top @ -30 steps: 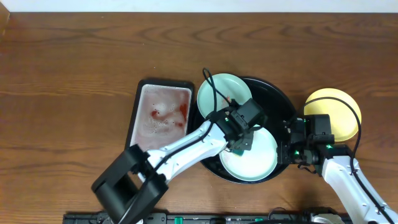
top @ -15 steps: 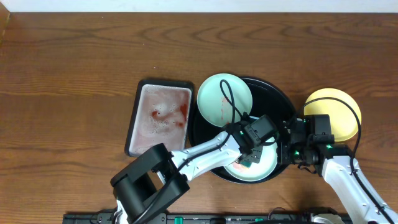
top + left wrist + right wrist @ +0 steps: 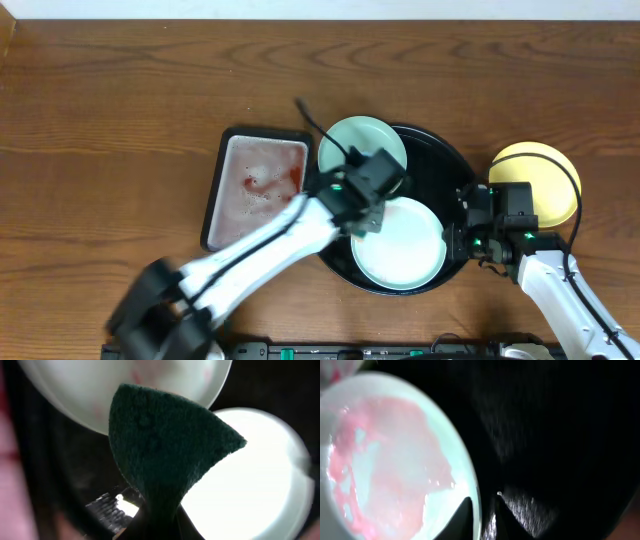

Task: Clean dirty plates on tray and stack at the side
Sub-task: 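Scrub the pale green plate with the sponge in the left gripper, then move the sponge back to the sink tray with left gripper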

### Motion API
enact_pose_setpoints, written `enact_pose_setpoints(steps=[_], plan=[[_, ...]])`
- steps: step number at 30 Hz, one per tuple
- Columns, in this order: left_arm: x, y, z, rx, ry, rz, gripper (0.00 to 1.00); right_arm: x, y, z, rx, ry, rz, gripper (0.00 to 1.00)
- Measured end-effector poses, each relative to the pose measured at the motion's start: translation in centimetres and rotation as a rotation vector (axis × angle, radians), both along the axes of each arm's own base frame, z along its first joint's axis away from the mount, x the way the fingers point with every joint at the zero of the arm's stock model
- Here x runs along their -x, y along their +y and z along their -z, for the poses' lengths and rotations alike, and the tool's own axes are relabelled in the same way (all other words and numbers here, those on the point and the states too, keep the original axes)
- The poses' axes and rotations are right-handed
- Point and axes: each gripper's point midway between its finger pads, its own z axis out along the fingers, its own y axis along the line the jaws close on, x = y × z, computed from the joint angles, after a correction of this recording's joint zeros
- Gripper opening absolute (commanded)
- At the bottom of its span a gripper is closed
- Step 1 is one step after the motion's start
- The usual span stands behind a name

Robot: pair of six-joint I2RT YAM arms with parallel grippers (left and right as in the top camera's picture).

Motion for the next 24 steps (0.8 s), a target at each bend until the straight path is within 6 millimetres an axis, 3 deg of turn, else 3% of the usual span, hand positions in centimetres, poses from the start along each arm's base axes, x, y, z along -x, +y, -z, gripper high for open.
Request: enact_pose_setpoints(steps=[3,7,11,17,24], plan=[[-0.8,2.4,-2.8,0.023,-0.041,-0.044,0.08,-0.6,0.0,-0.2,0.002,-0.027,0.001,0.17],[-3.0,7.2,-3.5,-0.018,-0.047,-0.168,0.10,-0.7,-0.1,-0.2,0.006,-0.031,0.003,0.22],[-5.5,12.0,-2.5,-0.067,-0.025,-0.299,0.10,-0.5,-0.1,-0.1,0.007,-0.023,0.003,0.21],[-7.2,16.9,0.1,-0.118,0.036,-0.421,0.10,0.2,-0.1,0.5,0.006,0.000,0.007,0.20],[-8.4,18.6,4.4,-0.169,0.112,-0.447,0.10,0.3,0.0,0.6,-0.003,0.004,0.010,0.21]])
